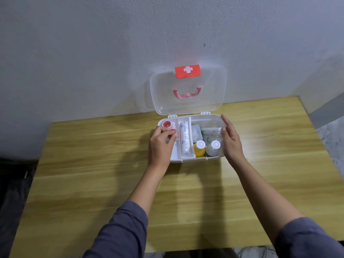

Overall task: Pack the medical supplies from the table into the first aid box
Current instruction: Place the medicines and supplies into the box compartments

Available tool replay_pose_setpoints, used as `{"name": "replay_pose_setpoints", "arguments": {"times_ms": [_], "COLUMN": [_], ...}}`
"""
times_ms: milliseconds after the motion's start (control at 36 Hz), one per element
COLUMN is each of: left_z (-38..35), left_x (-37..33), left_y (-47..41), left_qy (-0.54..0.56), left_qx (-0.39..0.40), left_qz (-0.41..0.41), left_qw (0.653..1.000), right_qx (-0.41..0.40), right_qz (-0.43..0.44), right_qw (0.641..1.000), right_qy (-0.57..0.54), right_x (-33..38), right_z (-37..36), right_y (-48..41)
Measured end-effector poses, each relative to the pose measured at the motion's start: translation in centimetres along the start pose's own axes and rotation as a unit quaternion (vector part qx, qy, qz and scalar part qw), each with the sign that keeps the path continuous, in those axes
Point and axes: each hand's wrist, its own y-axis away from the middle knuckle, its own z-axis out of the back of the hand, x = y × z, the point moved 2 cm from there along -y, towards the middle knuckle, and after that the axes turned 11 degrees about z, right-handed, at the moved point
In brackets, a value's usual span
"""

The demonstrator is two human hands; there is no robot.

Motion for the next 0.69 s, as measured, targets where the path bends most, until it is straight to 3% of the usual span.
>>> {"name": "replay_pose_setpoints", "arguments": {"times_ms": [194, 444, 694], "left_z": [-0.86, -0.31, -0.99], "left_x": [-0.29, 0.32, 0.30], "left_y": [-0.54, -0.24, 0.03], "left_qy": [0.008, -0.034, -0.036], "left_qx": [-0.008, 0.009, -0.013], "left_qz": [0.040, -0.016, 0.002], "left_qw": [0.999, 0.999, 0.999], "right_qx": [-0.002, -0.004, -0.002], "right_qz": [0.002, -0.005, -0.006], "right_qw": [1.000, 1.000, 1.000], "right_qy": [0.001, -0.002, 0.003], "right_x": [-0.14, -0.15, -0.16], "right_z": [0.01, 0.00, 0.04], "right_y": [0.00, 0.00, -0.06]}}
